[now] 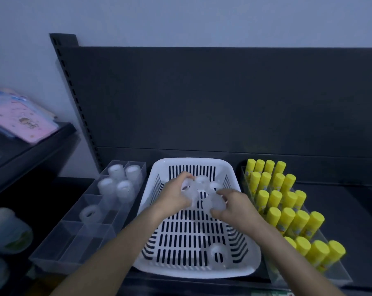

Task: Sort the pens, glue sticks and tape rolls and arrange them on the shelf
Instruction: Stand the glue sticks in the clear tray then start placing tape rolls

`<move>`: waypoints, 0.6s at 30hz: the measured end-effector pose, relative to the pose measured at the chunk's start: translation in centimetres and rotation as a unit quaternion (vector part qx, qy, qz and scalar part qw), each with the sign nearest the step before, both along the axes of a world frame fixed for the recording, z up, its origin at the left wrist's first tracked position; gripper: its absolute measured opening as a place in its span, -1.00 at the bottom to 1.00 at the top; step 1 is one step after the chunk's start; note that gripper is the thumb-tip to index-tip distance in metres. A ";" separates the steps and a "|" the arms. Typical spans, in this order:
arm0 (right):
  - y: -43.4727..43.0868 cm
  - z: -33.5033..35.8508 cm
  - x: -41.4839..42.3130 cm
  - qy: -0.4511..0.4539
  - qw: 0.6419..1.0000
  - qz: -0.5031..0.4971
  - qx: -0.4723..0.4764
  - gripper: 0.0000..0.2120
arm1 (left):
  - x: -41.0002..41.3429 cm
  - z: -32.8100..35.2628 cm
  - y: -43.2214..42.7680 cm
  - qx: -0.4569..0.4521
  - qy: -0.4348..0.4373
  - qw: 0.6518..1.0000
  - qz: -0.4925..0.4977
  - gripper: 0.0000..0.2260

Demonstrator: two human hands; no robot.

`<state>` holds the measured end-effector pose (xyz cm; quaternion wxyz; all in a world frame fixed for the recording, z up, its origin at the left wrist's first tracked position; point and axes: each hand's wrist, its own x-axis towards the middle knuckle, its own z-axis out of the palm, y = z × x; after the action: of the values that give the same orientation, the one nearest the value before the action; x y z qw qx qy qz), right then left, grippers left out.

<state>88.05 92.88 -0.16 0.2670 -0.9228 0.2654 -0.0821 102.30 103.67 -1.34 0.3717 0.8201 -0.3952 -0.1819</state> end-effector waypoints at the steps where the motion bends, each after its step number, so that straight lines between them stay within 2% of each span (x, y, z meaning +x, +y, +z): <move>1: 0.4 0.2 0.7 -0.010 1.000 0.000 -0.001 -0.40 | 0.7 0.7 1.3 -0.013 -0.011 1.000 0.015 -0.50; 8: 7.1 2.4 8.2 -0.062 0.996 0.058 0.016 -0.69 | 6.5 4.2 13.4 -0.117 -0.031 0.984 0.130 -0.55; 11: 10.9 2.5 12.6 -0.080 0.990 0.113 0.003 -0.69 | 9.0 4.4 18.8 -0.121 -0.001 0.975 0.187 -0.56; 15: 16.6 1.7 18.3 -0.014 0.980 0.197 -0.016 -0.82 | 11.2 3.7 23.8 -0.091 0.014 0.974 0.207 -0.70; 18: 18.9 0.4 21.8 0.047 0.979 0.196 -0.032 -0.67 | 12.4 2.9 25.6 -0.074 0.029 0.977 0.199 -0.56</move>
<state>109.80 111.82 0.23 0.2354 -0.9678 0.0887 0.0067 114.70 129.29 1.51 0.4713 0.8469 -0.2257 -0.0985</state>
